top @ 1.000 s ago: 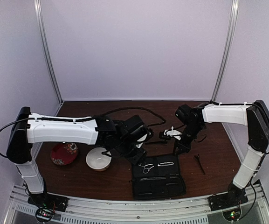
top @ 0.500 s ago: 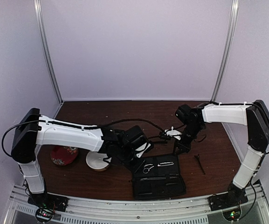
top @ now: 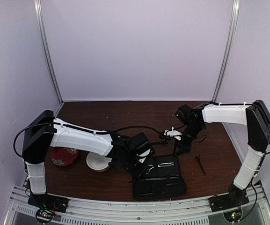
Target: Sort the hair-cutting tools
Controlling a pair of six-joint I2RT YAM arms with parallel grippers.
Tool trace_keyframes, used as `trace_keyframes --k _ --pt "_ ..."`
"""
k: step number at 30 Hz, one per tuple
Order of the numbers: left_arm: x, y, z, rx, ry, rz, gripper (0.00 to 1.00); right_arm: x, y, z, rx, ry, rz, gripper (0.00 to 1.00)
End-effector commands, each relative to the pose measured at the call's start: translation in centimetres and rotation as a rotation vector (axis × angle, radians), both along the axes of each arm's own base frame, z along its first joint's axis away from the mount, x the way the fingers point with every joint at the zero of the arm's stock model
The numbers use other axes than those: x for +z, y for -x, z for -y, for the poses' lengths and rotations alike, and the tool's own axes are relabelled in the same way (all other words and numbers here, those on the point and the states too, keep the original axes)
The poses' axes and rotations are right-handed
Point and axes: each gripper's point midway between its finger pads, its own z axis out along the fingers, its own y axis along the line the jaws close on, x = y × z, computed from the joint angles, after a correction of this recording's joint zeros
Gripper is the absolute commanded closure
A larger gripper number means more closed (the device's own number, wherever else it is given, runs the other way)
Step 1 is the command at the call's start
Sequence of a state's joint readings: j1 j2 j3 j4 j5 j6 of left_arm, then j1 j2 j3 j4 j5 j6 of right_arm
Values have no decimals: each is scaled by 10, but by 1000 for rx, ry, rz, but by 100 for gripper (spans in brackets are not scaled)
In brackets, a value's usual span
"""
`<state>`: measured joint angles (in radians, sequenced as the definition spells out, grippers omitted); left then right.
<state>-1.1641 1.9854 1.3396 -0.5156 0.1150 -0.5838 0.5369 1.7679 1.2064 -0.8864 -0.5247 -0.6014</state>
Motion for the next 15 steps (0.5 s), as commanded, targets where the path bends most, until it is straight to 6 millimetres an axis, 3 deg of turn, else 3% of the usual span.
trace_keyframes --k 1,8,12,15 --pt "-6 -11 16 21 33 2 83 6 -5 -8 -11 -36 -14 100" --pt "-4 -28 31 28 58 23 96 9 -6 -8 -11 -43 1 100" --pt "3 -45 32 64 55 72 98 10 -6 -8 -11 -44 5 100" --pt "3 -46 34 67 77 65 99 9 -6 -7 -12 -41 9 100"
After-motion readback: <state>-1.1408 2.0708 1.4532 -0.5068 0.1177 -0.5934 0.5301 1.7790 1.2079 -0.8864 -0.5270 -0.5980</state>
